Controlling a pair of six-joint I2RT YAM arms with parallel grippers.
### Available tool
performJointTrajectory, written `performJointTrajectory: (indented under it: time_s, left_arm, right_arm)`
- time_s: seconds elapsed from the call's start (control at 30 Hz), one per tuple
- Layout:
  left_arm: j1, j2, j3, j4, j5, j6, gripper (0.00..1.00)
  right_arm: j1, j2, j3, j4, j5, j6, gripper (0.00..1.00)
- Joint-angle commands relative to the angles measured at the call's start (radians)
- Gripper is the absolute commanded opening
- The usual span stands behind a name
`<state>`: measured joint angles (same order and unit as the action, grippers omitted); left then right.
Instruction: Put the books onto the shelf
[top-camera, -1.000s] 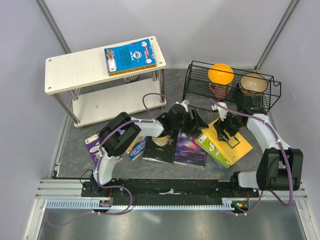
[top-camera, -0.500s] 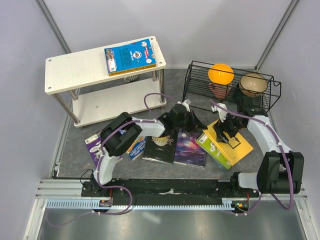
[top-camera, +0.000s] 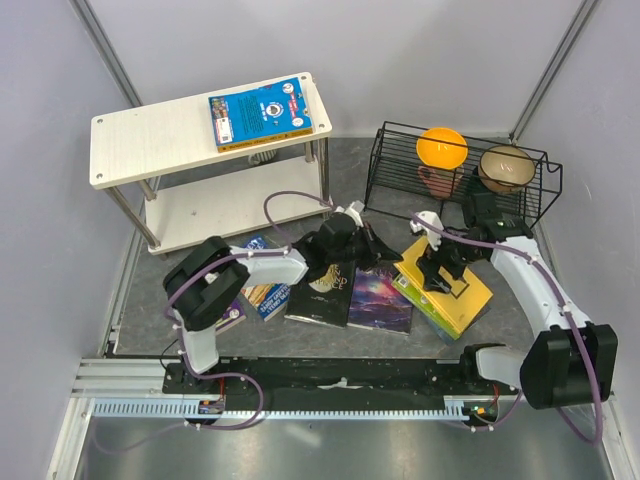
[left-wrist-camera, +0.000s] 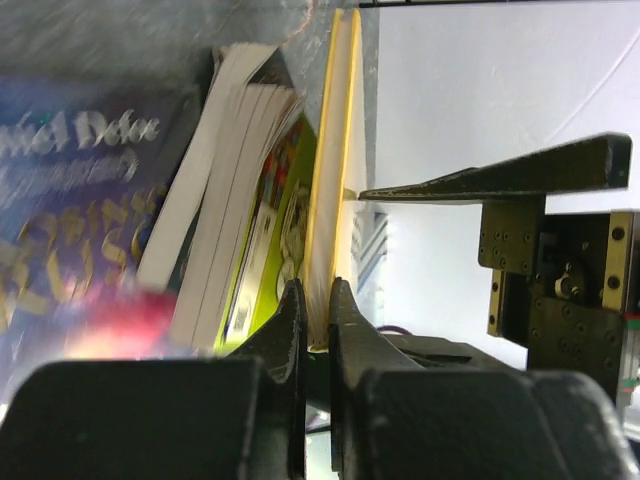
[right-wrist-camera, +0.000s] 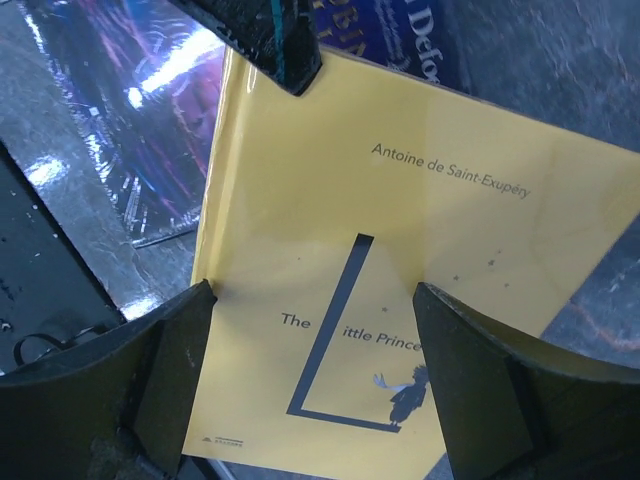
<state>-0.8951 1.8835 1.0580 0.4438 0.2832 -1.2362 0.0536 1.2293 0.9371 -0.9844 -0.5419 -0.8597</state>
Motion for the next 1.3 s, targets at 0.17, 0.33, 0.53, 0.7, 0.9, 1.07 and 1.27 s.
performJointTrajectory:
  time_s: [0.17, 0.33, 0.53, 0.7, 0.9, 1.07, 1.27]
  left_arm:
    - [0.021, -0.3, -0.193, -0.042, -0.219, -0.345, 0.01]
    - [0.022, -0.414, -0.227, -0.198, -0.317, -0.427, 0.02]
    - [0.021, -0.535, -0.262, -0.29, -0.4, -0.491, 0.02]
    - [0.021, -0.609, -0.297, -0.294, -0.403, -0.537, 0.01]
    - [0.021, -0.658, -0.317, -0.28, -0.4, -0.56, 0.02]
    - [0.022, -0.721, -0.343, -0.269, -0.401, -0.586, 0.02]
    - [0.021, -0.768, -0.391, -0.235, -0.389, -0.612, 0.02]
  right_arm:
    - [0.319, -0.073, 0.115, 0.07, 0.161, 0.109, 0.9]
    - [0.477, -0.109, 0.089, 0.121, 0.265, 0.18, 0.9]
    - [0.69, -0.11, 0.008, 0.256, 0.575, 0.241, 0.84]
    - [0.727, -0.088, 0.003, 0.325, 0.687, 0.238, 0.65]
    - [0.764, -0.077, 0.008, 0.34, 0.724, 0.205, 0.44]
    - [0.779, -0.057, 0.038, 0.365, 0.714, 0.199, 0.52]
    - [0.781, -0.011, 0.055, 0.394, 0.704, 0.2, 0.55]
